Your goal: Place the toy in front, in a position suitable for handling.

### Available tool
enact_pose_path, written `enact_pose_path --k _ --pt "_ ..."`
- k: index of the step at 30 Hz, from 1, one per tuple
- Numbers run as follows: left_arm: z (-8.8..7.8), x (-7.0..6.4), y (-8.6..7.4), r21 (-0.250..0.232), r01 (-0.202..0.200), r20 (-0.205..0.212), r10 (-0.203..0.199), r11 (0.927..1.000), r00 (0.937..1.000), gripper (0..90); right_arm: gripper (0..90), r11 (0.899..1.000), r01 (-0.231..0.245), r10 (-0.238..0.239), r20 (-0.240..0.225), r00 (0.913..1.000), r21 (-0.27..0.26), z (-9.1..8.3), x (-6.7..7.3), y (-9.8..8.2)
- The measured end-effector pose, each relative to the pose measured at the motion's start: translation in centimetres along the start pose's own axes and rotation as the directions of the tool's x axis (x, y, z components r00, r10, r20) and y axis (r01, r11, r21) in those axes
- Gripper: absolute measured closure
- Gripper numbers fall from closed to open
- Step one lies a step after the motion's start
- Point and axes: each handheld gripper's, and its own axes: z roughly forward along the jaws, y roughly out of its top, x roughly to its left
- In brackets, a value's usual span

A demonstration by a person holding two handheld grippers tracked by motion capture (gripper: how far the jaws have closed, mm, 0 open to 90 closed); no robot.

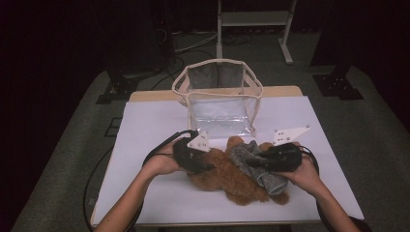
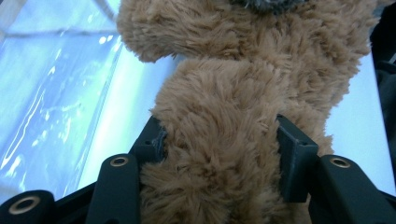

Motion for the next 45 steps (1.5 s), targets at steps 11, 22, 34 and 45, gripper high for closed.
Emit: enact_pose_path --k 11,22,34,45 --pt "-1.2 -3.8 -1.9 -0.087 -0.014 0.074 0.02 0.9961 0.997 38.0 76.9 0.996 0.084 -0.083 -0.055 0.995 0.023 0.0 2.9 -1.2" --pt "-1.5 -4.4 -3.1 -0.107 -0.018 0.1 0.028 0.9941 0.9946 40.6 76.8 0.999 0.052 -0.052 -0.022 0.9984 -0.004 -1.2 1.9 -1.7" --pt "-1.8 -3.7 -2.3 -0.108 0.006 0.124 0.008 0.9942 0.9923 31.0 77.3 0.996 0.09 -0.089 -0.046 0.9949 0.02 0.4 3.0 -1.4" --pt "-1.0 -4.1 -2.7 -0.112 -0.015 0.124 0.029 0.9936 0.9919 39.1 76.9 0.992 0.126 -0.126 -0.003 0.9921 0.02 -0.2 3.1 0.3"
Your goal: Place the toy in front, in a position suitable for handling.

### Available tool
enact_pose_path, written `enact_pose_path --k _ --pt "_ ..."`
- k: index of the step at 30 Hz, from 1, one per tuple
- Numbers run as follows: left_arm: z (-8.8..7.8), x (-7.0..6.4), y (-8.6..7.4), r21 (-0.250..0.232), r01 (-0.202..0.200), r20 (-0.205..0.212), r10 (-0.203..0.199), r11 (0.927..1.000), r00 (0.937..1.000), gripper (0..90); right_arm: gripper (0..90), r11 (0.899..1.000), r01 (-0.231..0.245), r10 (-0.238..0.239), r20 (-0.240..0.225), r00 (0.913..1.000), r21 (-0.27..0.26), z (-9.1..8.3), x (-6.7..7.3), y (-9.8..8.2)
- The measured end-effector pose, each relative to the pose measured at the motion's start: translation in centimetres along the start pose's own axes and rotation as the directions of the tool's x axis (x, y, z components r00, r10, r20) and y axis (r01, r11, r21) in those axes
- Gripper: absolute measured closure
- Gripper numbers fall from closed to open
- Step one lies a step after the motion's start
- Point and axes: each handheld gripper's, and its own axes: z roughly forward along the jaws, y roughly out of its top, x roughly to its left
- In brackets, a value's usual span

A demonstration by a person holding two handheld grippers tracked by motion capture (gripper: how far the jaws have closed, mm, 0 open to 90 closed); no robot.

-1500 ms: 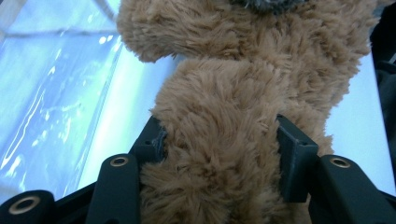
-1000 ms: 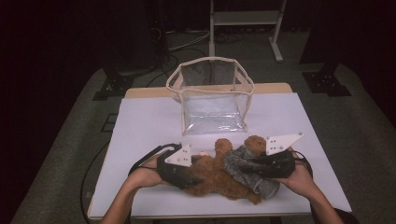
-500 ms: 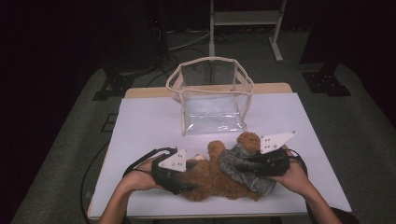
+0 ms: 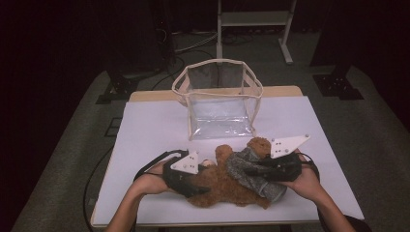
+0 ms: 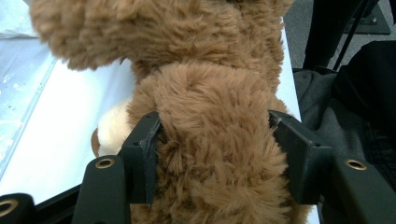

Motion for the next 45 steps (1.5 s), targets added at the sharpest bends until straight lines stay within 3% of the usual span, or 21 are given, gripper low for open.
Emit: enact_pose_path --k 3,6,10,13,18,21,25,28,35,38,45 --pt "0.0 -0.1 0.0 -0.002 -0.003 -0.003 0.003 1.0 1.0 39.2 76.8 1.0 0.003 -0.003 0.005 1.0 0.013 -0.3 -0.2 -0.1" --pt "0.0 -0.2 0.0 0.0 -0.007 -0.005 0.007 1.0 1.0 38.9 76.9 1.0 -0.016 0.015 0.049 0.9987 0.011 -1.7 -1.0 -0.6" --pt "0.0 0.0 0.1 -0.006 -0.005 -0.007 0.005 1.0 1.0 38.4 77.0 0.996 -0.084 0.082 0.119 0.9895 0.016 -4.0 -2.9 -1.7" --pt "0.1 -0.1 0.2 -0.005 -0.004 -0.006 0.004 1.0 1.0 38.4 76.9 0.994 -0.11 0.107 0.118 0.9872 0.021 -4.3 -3.6 -1.8" --pt "0.0 -0.2 0.3 0.002 -0.014 -0.008 0.014 0.9999 0.9999 38.3 76.9 0.997 -0.064 0.061 0.079 0.995 0.036 -2.6 -3.2 -0.1" --pt "0.1 -0.3 0.4 0.008 -0.022 -0.007 0.022 0.9997 0.9997 38.3 76.9 0.998 -0.041 0.039 0.029 0.9988 0.049 -0.9 -2.9 1.1" --pt "0.0 -0.5 0.5 0.017 -0.038 -0.012 0.038 0.9991 0.9992 38.3 76.8 0.997 -0.007 0.008 -0.011 0.9999 0.081 1.5 -2.5 2.6" --pt "0.0 -0.5 0.4 0.014 -0.035 -0.015 0.036 0.9993 0.9993 38.3 76.8 0.996 -0.013 0.014 -0.013 0.9998 0.089 1.8 -3.1 2.7" --pt "0.0 -0.5 0.5 0.011 -0.04 -0.013 0.04 0.9991 0.9991 38.3 76.8 0.994 -0.088 0.084 0.059 0.9947 0.069 -0.6 -5.3 1.0" --pt "-0.1 -0.5 0.6 0.005 -0.041 -0.015 0.041 0.9992 0.9991 38.2 77.0 0.991 -0.117 0.112 0.07 0.9912 0.067 -1.6 -5.6 -0.1" --pt "-0.6 -0.3 1.1 -0.014 -0.026 -0.034 0.026 0.9996 0.9991 36.0 77.7 0.992 -0.127 0.124 0.078 0.9892 0.029 -2.6 -3.1 -2.4"
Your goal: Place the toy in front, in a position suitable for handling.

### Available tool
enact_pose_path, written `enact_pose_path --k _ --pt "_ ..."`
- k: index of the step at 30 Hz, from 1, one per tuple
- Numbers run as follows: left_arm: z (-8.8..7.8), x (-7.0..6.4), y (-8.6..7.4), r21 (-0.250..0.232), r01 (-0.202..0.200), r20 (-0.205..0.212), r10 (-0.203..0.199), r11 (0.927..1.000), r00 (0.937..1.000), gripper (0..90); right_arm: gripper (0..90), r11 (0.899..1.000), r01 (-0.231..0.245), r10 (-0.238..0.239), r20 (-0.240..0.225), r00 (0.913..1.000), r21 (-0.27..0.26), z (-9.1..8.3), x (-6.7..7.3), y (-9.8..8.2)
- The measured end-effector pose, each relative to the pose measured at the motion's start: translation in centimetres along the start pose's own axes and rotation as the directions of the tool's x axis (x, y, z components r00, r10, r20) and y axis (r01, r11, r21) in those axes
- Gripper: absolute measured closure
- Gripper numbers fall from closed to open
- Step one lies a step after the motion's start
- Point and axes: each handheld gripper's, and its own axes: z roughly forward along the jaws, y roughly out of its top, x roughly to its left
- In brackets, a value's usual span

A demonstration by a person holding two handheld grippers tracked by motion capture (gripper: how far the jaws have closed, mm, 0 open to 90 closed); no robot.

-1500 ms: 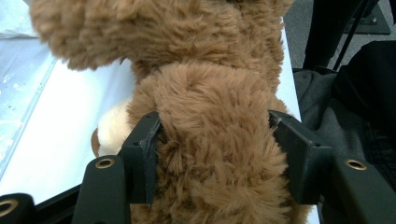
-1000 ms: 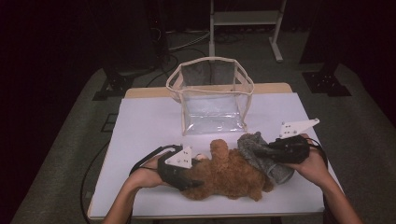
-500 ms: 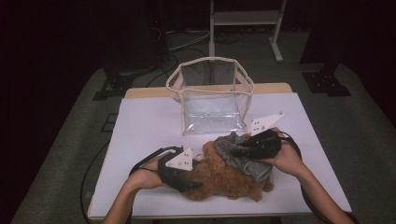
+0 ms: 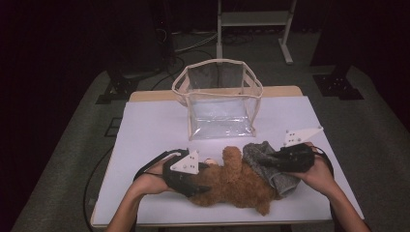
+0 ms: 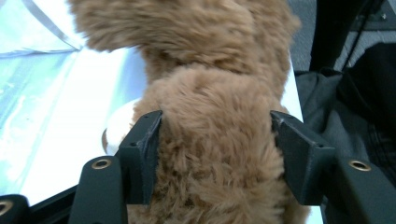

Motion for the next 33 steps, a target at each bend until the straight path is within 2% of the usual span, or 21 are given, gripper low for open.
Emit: enact_pose_path --k 5,8,14,18,21,25,28,33 --pt "0.2 -0.3 0.2 0.003 -0.015 0.014 0.015 0.9999 0.9998 38.1 77.8 1.0 0.006 -0.006 -0.014 0.9999 -0.024 -0.8 1.5 -0.9" --pt "0.4 -0.5 0.1 0.013 -0.025 0.027 0.025 0.9996 0.9993 41.6 77.6 1.0 0.013 -0.013 -0.01 0.9999 -0.027 -1.2 1.6 -0.8" --pt "0.4 -0.8 -0.3 0.027 -0.043 0.037 0.042 0.9987 0.9984 42.5 77.3 1.0 0.01 -0.01 0.024 0.9997 -0.019 -1.4 -0.4 0.7" --pt "0.4 -0.7 -0.4 0.025 -0.046 0.045 0.045 0.9986 0.998 42.4 77.0 1.0 -0.025 0.025 0.058 0.998 -0.006 -1.5 -2.2 0.7" --pt "0.5 -0.7 -0.3 0.025 -0.04 0.044 0.039 0.9989 0.9983 42.0 77.0 0.999 -0.054 0.054 0.06 0.9967 -0.008 -1.5 -2.9 0.5" --pt "0.6 -0.6 -0.4 0.022 -0.034 0.041 0.033 0.9992 0.9986 41.0 77.0 0.999 -0.034 0.034 0.056 0.9979 -0.006 -1.2 -2.2 0.8" --pt "0.6 -0.4 -0.4 0.017 -0.014 0.034 0.013 0.9998 0.9993 40.5 76.9 1.0 -0.02 0.021 0.048 0.9986 -0.018 -1.2 -1.6 0.9" --pt "0.7 -0.2 -0.4 0.009 0.002 0.025 -0.002 1.0 0.9997 40.3 77.0 0.999 -0.004 0.005 0.028 0.9996 -0.032 -1.4 -0.3 0.5"
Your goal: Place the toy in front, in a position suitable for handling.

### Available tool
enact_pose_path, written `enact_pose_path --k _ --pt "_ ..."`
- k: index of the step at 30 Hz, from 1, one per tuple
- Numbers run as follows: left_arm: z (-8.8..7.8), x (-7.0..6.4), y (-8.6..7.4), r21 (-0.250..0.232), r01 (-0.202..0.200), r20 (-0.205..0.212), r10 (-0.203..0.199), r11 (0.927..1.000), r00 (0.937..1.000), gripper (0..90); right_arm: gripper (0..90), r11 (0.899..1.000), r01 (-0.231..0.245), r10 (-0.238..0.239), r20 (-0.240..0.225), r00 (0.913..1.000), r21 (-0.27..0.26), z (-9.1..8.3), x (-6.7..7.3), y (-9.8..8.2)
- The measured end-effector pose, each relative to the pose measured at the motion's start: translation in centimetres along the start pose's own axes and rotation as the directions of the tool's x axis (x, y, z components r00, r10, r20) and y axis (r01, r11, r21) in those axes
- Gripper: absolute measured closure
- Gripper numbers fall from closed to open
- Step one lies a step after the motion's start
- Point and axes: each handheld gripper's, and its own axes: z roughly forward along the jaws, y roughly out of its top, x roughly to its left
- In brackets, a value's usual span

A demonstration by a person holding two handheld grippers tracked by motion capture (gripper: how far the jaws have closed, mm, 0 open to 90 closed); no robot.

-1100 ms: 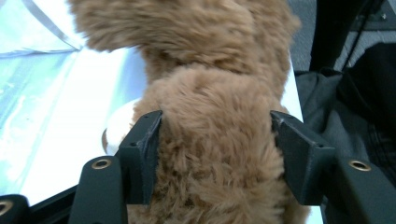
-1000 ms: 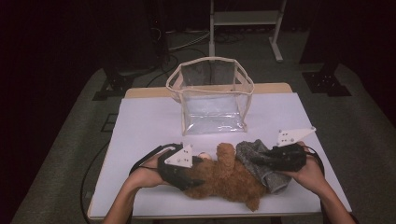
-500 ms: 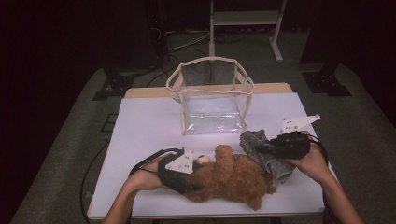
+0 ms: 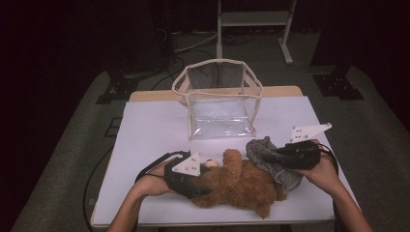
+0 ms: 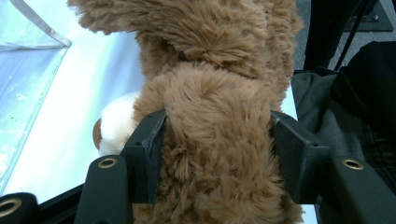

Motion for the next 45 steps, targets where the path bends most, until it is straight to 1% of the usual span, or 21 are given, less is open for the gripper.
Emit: enact_pose_path --k 4,7,9,12,17,19,21,23,24,25,27,31,34,38,41,43,45 --pt "0.1 0.1 0.0 -0.002 0.008 -0.008 -0.008 1.0 0.9999 40.2 77.0 1.0 -0.014 0.014 0.001 0.9999 -0.014 -0.9 0.4 -0.7" --pt "0.2 0.2 0.2 -0.002 0.018 -0.017 -0.018 0.9998 0.9997 39.5 77.0 1.0 -0.005 0.005 -0.009 0.9999 -0.018 -1.1 1.0 -0.8" --pt "0.3 0.2 0.3 0.001 0.017 -0.019 -0.017 0.9999 0.9997 39.3 76.9 1.0 0.008 -0.008 -0.022 0.9997 -0.014 -0.7 1.5 -0.6" --pt "0.4 0.3 0.3 -0.002 0.023 -0.028 -0.023 0.9997 0.9993 38.8 76.9 0.999 0.033 -0.033 -0.057 0.9978 -0.009 0.4 2.3 0.0" --pt "0.4 0.4 0.2 -0.007 0.03 -0.028 -0.03 0.9995 0.9992 38.4 76.9 0.998 0.056 -0.056 -0.106 0.9928 -0.006 1.8 3.0 0.5" --pt "0.4 0.4 0.2 -0.009 0.03 -0.028 -0.031 0.9995 0.9991 38.5 76.9 0.999 0.049 -0.05 -0.109 0.9928 -0.01 1.7 2.9 0.4" --pt "0.5 0.4 0.2 -0.004 0.024 -0.029 -0.024 0.9997 0.9993 38.5 77.0 0.999 0.047 -0.047 -0.09 0.9949 -0.007 1.3 2.7 0.7" --pt "0.5 0.3 0.3 -0.005 0.028 -0.028 -0.028 0.9996 0.9992 38.6 77.0 0.998 0.054 -0.055 -0.071 0.996 -0.008 1.0 2.5 1.3" --pt "0.5 0.3 0.3 -0.003 0.023 -0.028 -0.023 0.9997 0.9993 38.6 77.0 0.998 0.064 -0.065 -0.063 0.9959 -0.01 1.0 2.4 1.9" --pt "0.5 0.2 0.3 -0.002 0.022 -0.028 -0.022 0.9998 0.9994 38.6 77.0 0.997 0.071 -0.072 -0.062 0.9955 -0.009 1.0 2.4 2.3" --pt "0.5 0.2 0.3 0.001 0.018 -0.028 -0.018 0.9998 0.9994 38.5 77.0 0.997 0.081 -0.081 -0.061 0.9948 -0.009 1.3 2.1 3.2" --pt "0.4 0.2 0.3 0.0 0.014 -0.025 -0.014 0.9999 0.9996 38.4 77.0 0.997 0.072 -0.072 -0.08 0.9942 -0.002 2.7 1.5 4.2" --pt "0.4 0.3 0.2 -0.002 0.015 -0.022 -0.015 0.9999 0.9996 38.3 76.9 0.997 0.072 -0.07 -0.108 0.9917 0.018 4.0 1.8 4.0" --pt "0.4 0.3 0.2 -0.008 0.023 -0.026 -0.023 0.9997 0.9994 38.0 77.0 0.996 0.079 -0.073 -0.136 0.988 0.038 4.6 2.7 3.1" --pt "0.4 0.3 0.3 -0.008 0.024 -0.035 -0.024 0.9997 0.9991 38.2 77.0 0.997 0.074 -0.069 -0.144 0.9873 0.033 3.8 3.0 2.4" --pt "0.5 0.3 0.3 -0.008 0.027 -0.037 -0.027 0.9996 0.999 38.5 76.9 0.997 0.075 -0.07 -0.122 0.9901 0.037 3.0 2.9 2.0" --pt "0.5 0.3 0.3 -0.011 0.031 -0.04 -0.031 0.9995 0.9987 38.8 76.9 0.998 0.053 -0.049 -0.103 0.9935 0.034 2.0 2.4 1.6"
